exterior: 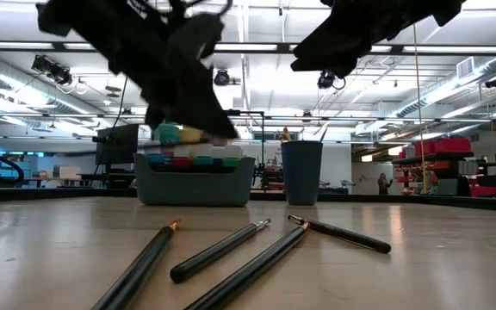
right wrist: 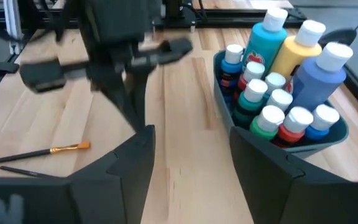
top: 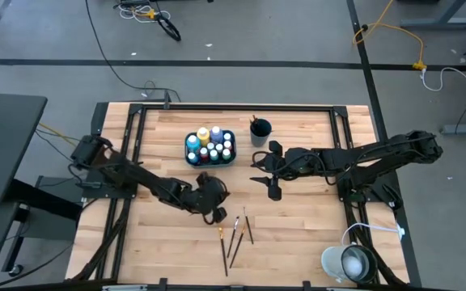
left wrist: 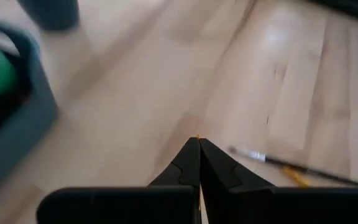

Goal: Pick & Place Paint Supplies
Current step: Put the gold paint brush into the blue cup

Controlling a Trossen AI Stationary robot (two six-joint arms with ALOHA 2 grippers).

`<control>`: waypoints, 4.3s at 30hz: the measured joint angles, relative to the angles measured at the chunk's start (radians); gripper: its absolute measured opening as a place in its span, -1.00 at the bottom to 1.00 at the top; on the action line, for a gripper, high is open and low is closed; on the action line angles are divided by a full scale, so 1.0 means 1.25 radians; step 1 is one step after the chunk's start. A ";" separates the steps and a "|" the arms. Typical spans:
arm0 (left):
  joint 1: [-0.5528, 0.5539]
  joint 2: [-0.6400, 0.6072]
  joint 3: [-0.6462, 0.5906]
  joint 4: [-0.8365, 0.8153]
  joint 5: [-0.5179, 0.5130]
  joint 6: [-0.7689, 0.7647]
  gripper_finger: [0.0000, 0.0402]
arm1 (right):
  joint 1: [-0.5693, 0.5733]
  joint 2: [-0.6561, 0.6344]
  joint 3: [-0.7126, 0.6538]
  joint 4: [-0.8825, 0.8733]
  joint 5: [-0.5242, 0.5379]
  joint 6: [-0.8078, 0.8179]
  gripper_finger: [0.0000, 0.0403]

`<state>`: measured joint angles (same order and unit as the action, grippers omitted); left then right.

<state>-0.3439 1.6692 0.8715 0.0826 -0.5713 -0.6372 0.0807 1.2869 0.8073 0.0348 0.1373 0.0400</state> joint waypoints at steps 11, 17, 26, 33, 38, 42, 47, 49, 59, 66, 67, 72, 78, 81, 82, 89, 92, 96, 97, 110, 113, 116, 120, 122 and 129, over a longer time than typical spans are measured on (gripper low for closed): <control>0.000 -0.179 0.002 0.265 -0.019 0.343 -0.99 | 0.000 0.007 0.000 0.029 -0.040 0.003 0.04; 0.000 -0.191 0.002 0.426 0.021 0.487 -0.99 | 0.015 0.086 0.000 0.257 -0.106 -0.006 0.01; 0.000 -0.190 0.002 0.463 0.020 0.520 -0.99 | 0.022 0.268 0.000 0.639 -0.170 -0.018 -0.09; 0.000 -0.190 0.002 0.473 0.019 0.531 -0.99 | 0.022 0.340 0.000 0.818 -0.159 -0.018 -0.10; 0.001 -0.190 0.002 0.474 0.003 0.538 -0.99 | 0.022 0.341 0.000 0.853 -0.159 -0.018 -0.10; 0.001 -0.190 0.002 0.487 0.002 0.542 -0.99 | 0.022 0.340 0.000 0.873 -0.164 -0.018 -0.18; 0.001 -0.190 0.002 0.497 -0.003 0.558 -0.99 | 0.022 0.340 0.000 0.875 -0.175 -0.018 -0.44; 0.001 -0.190 0.002 0.496 -0.010 0.558 -0.99 | 0.022 0.340 0.000 0.877 -0.182 -0.027 -0.59; 0.000 -0.190 0.002 0.490 -0.012 0.558 -0.98 | 0.022 0.340 0.000 0.886 -0.178 -0.028 -0.88; -0.010 -0.191 0.002 0.485 -0.019 0.591 -0.91 | 0.022 0.315 0.000 0.834 -0.179 -0.029 -0.96; -0.012 -0.191 0.003 0.486 -0.026 0.598 -0.89 | 0.022 0.306 0.000 0.813 -0.178 -0.031 -0.96; -0.024 -0.191 0.002 0.479 -0.104 0.632 -0.76 | 0.022 0.216 0.000 0.616 -0.102 -0.048 -0.95; -0.025 -0.191 0.002 0.455 -0.160 0.646 -0.61 | 0.020 0.060 0.000 0.328 0.064 -0.071 -0.95; -0.023 -0.191 0.002 0.448 -0.162 0.648 -0.57 | 0.009 -0.015 0.000 0.192 0.179 -0.084 -0.96; -0.022 -0.191 0.002 0.450 -0.161 0.648 -0.57 | 0.002 -0.036 0.000 0.163 0.215 -0.087 -0.96; -0.002 -0.191 0.002 0.447 -0.160 0.648 -0.60 | -0.133 -0.096 0.000 0.001 0.290 -0.064 -0.96; 0.008 -0.191 0.002 0.446 -0.160 0.648 -0.61 | -0.198 -0.070 0.000 -0.006 0.245 -0.059 -0.96; 0.017 -0.191 0.002 0.446 -0.160 0.648 -0.61 | -0.266 -0.028 0.000 0.015 0.187 -0.065 -0.96; 0.018 -0.191 0.002 0.446 -0.160 0.648 -0.61 | -0.280 -0.017 0.000 0.017 0.172 -0.064 -0.96; 0.027 -0.191 0.002 0.446 -0.161 0.670 -0.61 | -0.359 0.134 0.000 0.063 0.106 -0.061 -0.85; 0.027 -0.191 0.002 0.446 -0.162 0.672 -0.61 | -0.373 0.144 0.000 0.057 0.105 -0.061 -0.83; 0.027 -0.191 0.002 0.447 -0.162 0.672 -0.61 | -0.386 0.145 0.000 0.050 0.105 -0.060 -0.84; 0.027 -0.191 0.002 0.447 -0.162 0.672 -0.61 | -0.397 0.145 0.000 0.056 0.105 -0.060 -0.86; 0.027 -0.191 0.002 0.447 -0.163 0.678 -0.61 | -0.400 0.145 0.000 0.064 0.105 -0.061 -0.86; 0.028 -0.191 0.002 0.447 -0.163 0.689 -0.61 | -0.405 0.145 0.000 0.066 0.103 -0.061 -0.74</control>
<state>-0.3084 1.4307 0.8742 0.6415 -0.7750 0.2241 -0.4252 1.4681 0.8070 0.1173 0.2665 -0.0365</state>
